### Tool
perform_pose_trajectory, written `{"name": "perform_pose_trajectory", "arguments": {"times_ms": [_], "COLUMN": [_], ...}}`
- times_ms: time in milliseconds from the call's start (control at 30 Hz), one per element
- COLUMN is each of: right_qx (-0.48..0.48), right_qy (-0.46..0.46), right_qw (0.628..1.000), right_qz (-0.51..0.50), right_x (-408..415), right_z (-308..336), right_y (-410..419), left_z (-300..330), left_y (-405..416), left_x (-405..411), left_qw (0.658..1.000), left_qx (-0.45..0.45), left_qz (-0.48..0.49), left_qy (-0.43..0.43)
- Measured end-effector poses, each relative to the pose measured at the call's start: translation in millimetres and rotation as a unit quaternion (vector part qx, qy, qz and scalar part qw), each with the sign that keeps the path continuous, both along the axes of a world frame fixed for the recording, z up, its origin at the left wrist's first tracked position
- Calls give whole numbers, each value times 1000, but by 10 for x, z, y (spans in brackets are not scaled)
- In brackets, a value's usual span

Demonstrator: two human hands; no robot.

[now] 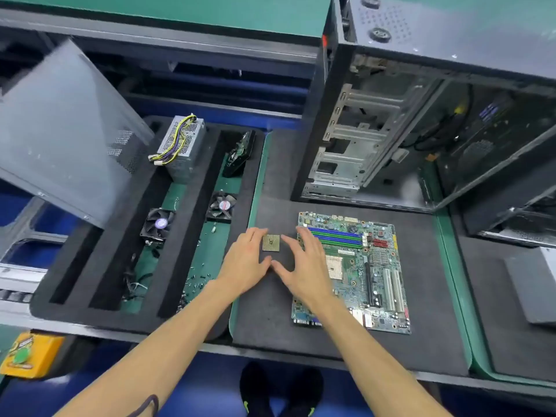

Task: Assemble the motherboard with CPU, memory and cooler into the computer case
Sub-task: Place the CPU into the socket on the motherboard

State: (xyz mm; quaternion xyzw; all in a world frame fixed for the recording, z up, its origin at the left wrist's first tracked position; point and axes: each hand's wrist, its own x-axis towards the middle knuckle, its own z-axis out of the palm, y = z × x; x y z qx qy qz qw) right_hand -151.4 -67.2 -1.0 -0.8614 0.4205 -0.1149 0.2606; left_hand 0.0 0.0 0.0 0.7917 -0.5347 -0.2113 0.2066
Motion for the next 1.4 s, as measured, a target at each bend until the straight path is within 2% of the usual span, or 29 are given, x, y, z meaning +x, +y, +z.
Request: {"name": "perform_pose_trajectory", "arguments": {"times_ms": [233,367,467,567,633,700,800,933,1000,1133,1200,1400], "right_qx": [-32,-21,-1,-22,-2,83,218,394,448,491,494,460], "right_qy": [57,37,-8,-66,-107,-158,-232,-302,-326,-376,-381,-389], "right_qw": [998,999,999,995,988,969,913,825,793,743,739,757], "right_qz": [11,-1,-35,-76,-112,-170,-254,-271,-253,-255,-256,-254], "right_x": [21,36,21,-70,-137,-182,-232,-358,-467,-717,-809,-931], "right_z": [-78,-49,18,81,146,238,365,518,553,574,559,456], "right_y": [6,21,39,43,26,-16,-118,-205,-248,-348,-368,-380], "left_z": [-96,-120,-153,-112,-49,32,161,302,335,336,309,242], "left_y": [-164,-222,-248,-246,-235,-228,-250,-311,-335,-372,-378,-368], "left_x": [53,91,119,84,29,-43,-195,-470,-604,-775,-813,-900], "left_qw": [990,985,988,996,997,995,981,959,952,949,955,972], "left_qx": [11,-2,-6,-27,-60,-94,-160,-228,-245,-252,-231,-193], "left_qz": [-77,-87,-77,-48,-38,-31,-29,-58,-61,-70,-81,-83], "left_qy": [-117,-150,-132,-70,-26,28,102,157,171,176,170,103]}}
